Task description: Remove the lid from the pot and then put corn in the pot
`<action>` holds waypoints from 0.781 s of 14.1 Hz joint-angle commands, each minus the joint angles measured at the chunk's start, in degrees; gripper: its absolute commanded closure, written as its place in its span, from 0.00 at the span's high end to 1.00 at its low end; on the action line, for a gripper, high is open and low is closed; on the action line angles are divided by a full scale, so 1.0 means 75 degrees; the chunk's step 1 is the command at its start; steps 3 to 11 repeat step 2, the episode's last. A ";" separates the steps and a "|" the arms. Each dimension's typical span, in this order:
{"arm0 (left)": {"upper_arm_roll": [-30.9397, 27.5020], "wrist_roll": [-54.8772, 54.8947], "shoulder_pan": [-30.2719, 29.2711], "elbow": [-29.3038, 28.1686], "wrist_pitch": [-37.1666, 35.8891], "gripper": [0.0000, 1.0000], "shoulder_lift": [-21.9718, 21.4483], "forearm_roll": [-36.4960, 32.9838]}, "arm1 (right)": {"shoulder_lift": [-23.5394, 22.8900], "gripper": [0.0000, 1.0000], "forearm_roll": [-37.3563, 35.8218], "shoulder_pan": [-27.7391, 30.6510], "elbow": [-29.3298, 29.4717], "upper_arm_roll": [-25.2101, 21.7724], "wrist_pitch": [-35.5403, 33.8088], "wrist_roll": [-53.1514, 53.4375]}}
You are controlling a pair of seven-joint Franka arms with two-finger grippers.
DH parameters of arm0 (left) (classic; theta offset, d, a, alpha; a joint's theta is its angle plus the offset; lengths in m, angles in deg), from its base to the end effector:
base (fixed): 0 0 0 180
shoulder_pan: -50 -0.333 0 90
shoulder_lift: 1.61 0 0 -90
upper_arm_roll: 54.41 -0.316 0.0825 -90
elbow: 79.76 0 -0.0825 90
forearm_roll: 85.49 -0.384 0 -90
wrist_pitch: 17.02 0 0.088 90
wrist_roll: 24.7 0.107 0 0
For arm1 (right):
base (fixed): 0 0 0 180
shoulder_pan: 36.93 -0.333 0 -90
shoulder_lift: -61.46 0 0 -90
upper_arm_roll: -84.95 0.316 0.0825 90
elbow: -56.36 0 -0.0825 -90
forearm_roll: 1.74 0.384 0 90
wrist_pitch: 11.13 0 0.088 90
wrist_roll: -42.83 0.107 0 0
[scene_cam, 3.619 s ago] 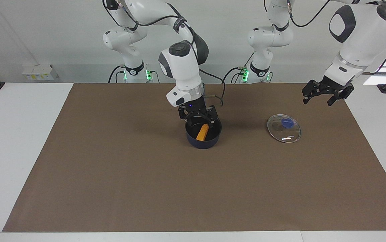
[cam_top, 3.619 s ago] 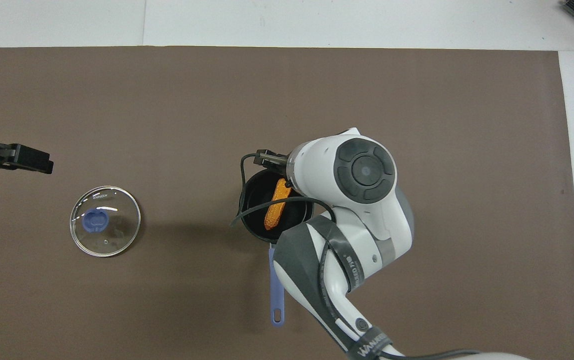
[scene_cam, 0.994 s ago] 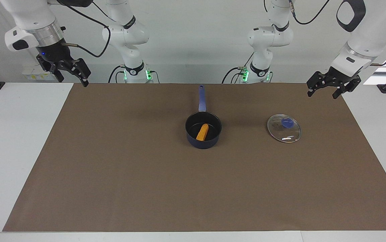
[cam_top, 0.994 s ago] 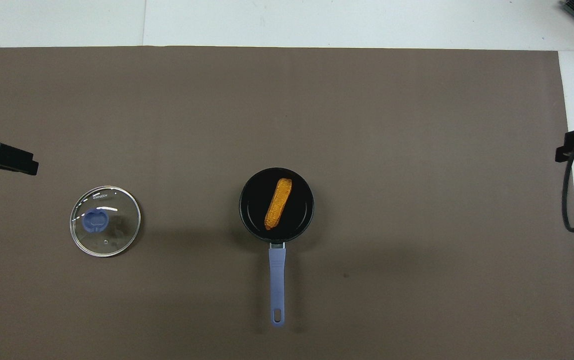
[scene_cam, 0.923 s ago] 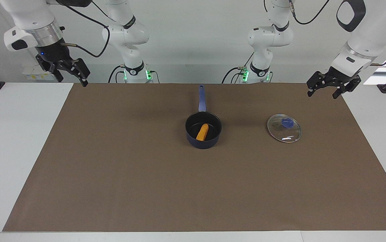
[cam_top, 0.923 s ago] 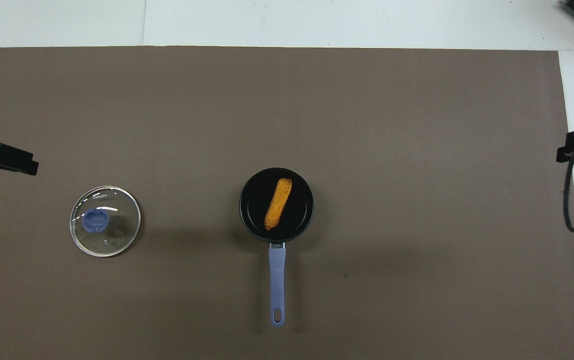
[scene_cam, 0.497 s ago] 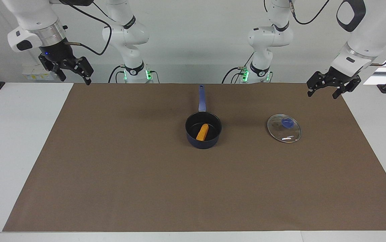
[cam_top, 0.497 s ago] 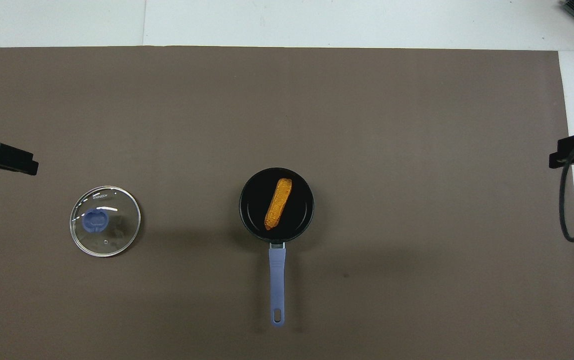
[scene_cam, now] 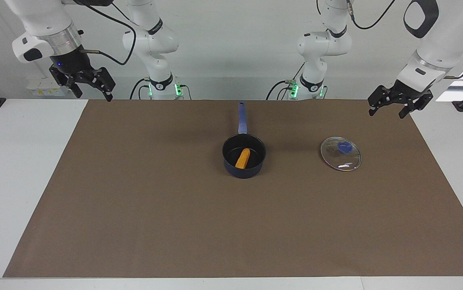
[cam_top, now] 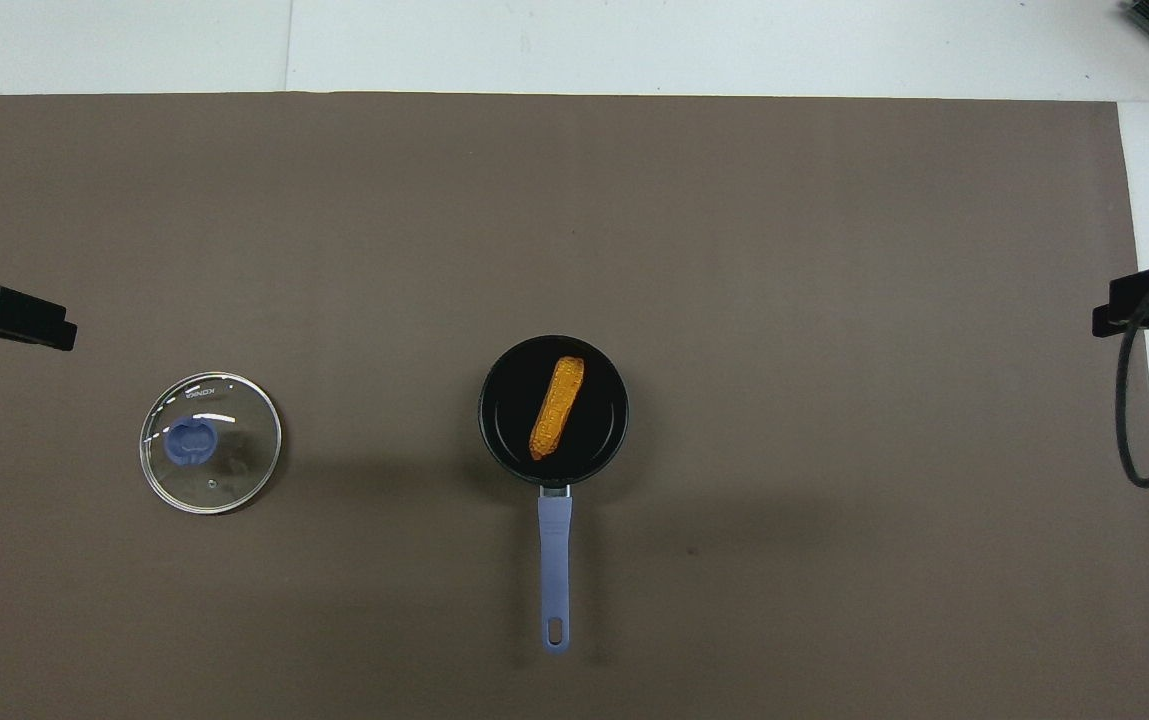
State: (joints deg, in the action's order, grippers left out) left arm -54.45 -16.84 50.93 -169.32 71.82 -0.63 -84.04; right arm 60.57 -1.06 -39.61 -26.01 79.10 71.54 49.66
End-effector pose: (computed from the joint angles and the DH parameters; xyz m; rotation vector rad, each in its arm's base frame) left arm 0.5573 -0.0114 0.6169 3.1051 -0.2378 -0.0437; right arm 0.5452 -0.0283 0.6668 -3.1200 0.2707 0.0165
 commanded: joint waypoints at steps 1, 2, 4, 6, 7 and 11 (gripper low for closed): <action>0.0017 0.0031 -0.0054 0.0153 -0.0174 1.00 0.0069 -0.0029 | 0.0012 1.00 0.0096 0.0040 0.0060 0.0007 -0.0066 -0.0267; 0.0017 0.0031 -0.0054 0.0153 -0.0174 1.00 0.0080 -0.0029 | 0.0024 1.00 0.0096 0.0040 0.0060 0.0007 -0.0066 -0.0232; 0.0017 0.0031 -0.0054 0.0153 -0.0174 1.00 0.0080 -0.0029 | 0.0024 1.00 0.0096 0.0040 0.0060 0.0007 -0.0066 -0.0232; 0.0017 0.0031 -0.0054 0.0153 -0.0174 1.00 0.0080 -0.0029 | 0.0024 1.00 0.0096 0.0040 0.0060 0.0007 -0.0066 -0.0232; 0.0017 0.0031 -0.0054 0.0153 -0.0174 1.00 0.0080 -0.0029 | 0.0024 1.00 0.0096 0.0040 0.0060 0.0007 -0.0066 -0.0232; 0.0017 0.0031 -0.0054 0.0153 -0.0174 1.00 0.0080 -0.0029 | 0.0024 1.00 0.0096 0.0040 0.0060 0.0007 -0.0066 -0.0232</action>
